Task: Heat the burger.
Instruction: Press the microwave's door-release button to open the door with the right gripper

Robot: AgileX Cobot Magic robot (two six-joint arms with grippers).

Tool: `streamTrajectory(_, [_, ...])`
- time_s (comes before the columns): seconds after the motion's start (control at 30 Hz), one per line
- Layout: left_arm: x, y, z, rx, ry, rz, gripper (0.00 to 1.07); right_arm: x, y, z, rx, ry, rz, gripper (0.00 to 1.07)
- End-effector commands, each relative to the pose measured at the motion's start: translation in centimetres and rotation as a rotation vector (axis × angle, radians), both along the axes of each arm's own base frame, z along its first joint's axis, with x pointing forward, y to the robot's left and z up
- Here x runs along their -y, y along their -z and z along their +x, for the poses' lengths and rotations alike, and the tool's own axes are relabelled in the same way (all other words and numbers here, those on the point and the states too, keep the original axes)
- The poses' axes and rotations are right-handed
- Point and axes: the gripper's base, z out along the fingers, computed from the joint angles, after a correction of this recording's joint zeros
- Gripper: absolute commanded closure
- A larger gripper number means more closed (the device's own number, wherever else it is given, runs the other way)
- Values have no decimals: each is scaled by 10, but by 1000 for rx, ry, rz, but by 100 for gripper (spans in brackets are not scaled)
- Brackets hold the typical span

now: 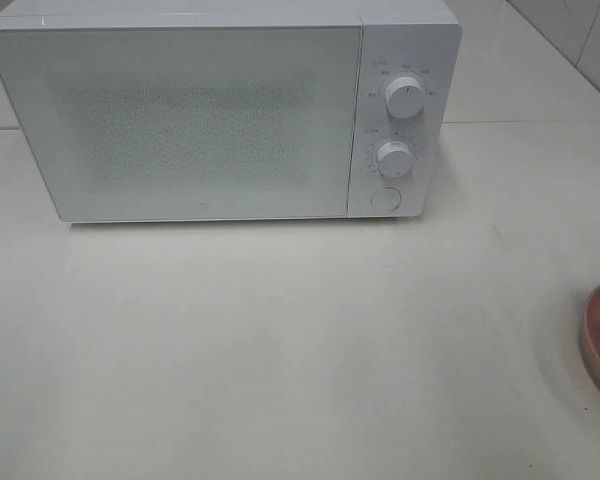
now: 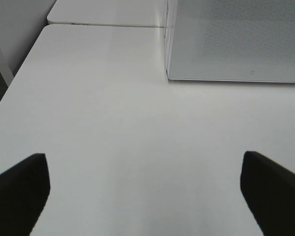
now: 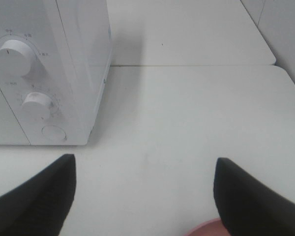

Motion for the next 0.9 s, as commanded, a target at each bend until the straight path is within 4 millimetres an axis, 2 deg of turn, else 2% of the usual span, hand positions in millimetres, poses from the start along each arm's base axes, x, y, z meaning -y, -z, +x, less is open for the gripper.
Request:
streamTrajectory(0.03, [0, 0, -2, 25, 4, -2, 9, 0, 3, 13, 74, -4, -5, 32])
streamTrajectory(0.33, [0, 0, -2, 25, 4, -2, 9, -2, 12, 28, 145, -8, 0, 32])
streamTrajectory(0.63, [0, 0, -2, 25, 4, -2, 9, -2, 36, 40, 171, 12, 19, 32])
streamTrajectory(0.9, [0, 0, -2, 25, 4, -1, 9, -31, 59, 51, 153, -63, -106, 32])
